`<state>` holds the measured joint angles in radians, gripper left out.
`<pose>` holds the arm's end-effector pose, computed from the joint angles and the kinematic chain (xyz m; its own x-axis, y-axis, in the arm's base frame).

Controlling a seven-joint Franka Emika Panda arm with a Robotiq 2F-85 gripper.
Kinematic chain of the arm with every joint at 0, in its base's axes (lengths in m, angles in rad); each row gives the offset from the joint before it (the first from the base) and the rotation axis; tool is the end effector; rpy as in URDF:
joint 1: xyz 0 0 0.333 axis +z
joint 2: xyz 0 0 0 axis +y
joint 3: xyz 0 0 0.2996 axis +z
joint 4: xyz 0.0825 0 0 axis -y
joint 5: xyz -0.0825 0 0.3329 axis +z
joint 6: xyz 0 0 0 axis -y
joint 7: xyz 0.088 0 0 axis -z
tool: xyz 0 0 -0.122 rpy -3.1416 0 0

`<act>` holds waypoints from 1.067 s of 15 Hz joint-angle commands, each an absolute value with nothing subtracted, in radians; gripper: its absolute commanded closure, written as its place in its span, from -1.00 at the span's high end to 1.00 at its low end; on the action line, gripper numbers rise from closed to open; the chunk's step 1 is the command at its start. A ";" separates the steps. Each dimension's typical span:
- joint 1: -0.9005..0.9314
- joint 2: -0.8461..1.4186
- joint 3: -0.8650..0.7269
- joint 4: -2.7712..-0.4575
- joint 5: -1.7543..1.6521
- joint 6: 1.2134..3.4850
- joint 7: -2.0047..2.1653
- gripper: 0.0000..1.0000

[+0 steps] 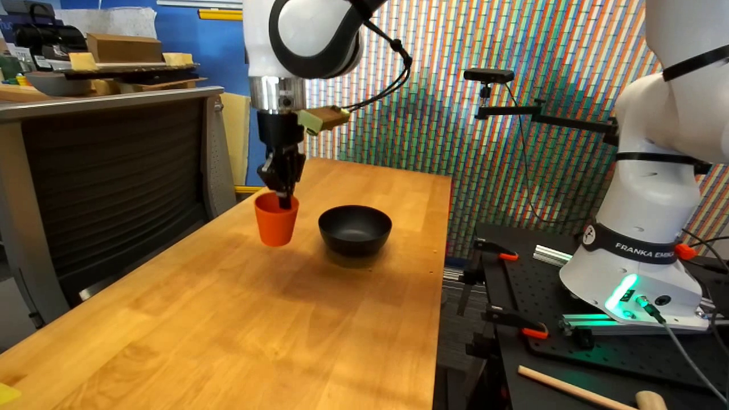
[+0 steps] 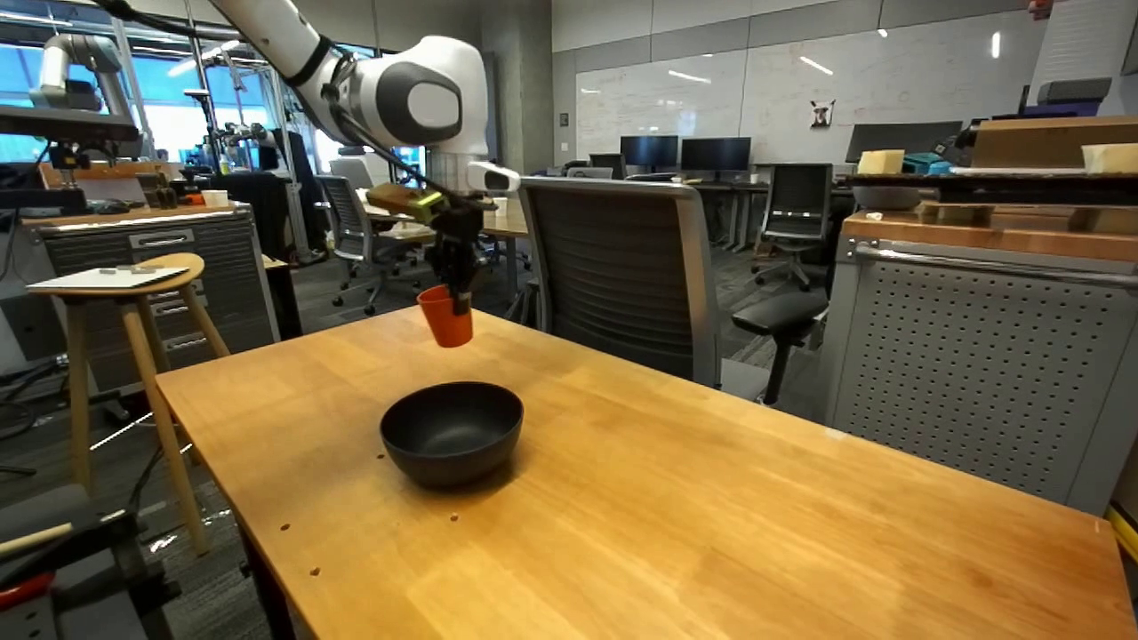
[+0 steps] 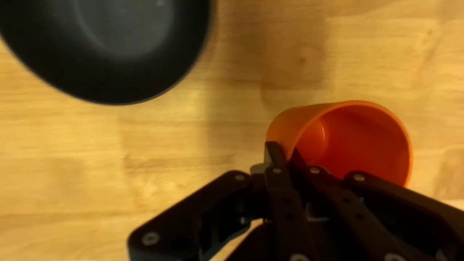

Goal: Place the cup inside the bowl

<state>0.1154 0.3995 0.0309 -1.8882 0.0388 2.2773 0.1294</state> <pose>0.5781 0.0856 0.2976 0.9998 -0.0105 -0.0161 -0.0111 -0.9992 -0.0395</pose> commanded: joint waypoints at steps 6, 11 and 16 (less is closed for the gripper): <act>0.051 0.316 -0.103 -1.986 -0.086 2.168 0.330 -0.98; 0.022 0.330 -0.093 -2.044 -0.034 2.126 0.336 -0.98; -0.031 0.345 -0.066 -2.074 0.101 2.180 0.209 -0.98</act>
